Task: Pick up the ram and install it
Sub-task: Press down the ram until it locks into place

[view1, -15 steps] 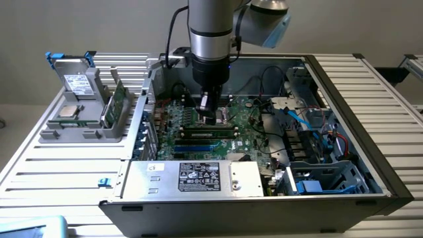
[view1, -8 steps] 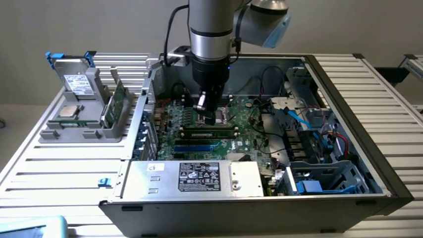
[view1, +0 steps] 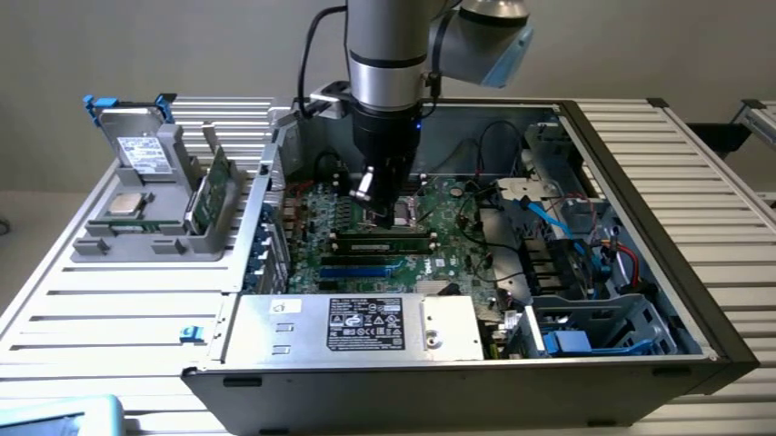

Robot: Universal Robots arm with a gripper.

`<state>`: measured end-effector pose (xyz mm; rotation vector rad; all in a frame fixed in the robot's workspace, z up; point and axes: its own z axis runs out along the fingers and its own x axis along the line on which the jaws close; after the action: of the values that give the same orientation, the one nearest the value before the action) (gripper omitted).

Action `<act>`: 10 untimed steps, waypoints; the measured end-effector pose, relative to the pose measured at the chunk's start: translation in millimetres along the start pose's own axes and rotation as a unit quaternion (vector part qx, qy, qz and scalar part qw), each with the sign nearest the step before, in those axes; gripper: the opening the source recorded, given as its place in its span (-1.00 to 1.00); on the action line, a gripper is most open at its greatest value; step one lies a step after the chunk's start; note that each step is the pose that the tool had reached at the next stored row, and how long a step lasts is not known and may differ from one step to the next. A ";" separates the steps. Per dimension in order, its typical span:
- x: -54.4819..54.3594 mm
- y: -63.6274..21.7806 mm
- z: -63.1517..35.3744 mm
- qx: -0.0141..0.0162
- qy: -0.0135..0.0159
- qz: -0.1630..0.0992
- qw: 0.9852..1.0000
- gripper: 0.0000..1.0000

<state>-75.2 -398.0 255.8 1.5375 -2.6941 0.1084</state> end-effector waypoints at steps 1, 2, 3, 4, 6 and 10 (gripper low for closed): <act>0.0 0.0 0.0 -0.001 0.000 0.006 1.000 -0.78; 0.0 0.0 0.0 -0.001 -0.001 0.012 1.000 -0.78; 0.0 0.0 0.0 -0.002 -0.001 0.018 1.000 -0.78; 0.0 0.0 0.0 -0.003 -0.001 0.024 1.000 -0.78; 0.0 0.0 0.0 -0.004 -0.001 0.037 0.999 -0.78; 0.0 0.0 0.0 -0.007 -0.002 0.062 0.998 -0.78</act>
<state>-75.2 -398.0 255.8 1.3667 -2.7863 0.0904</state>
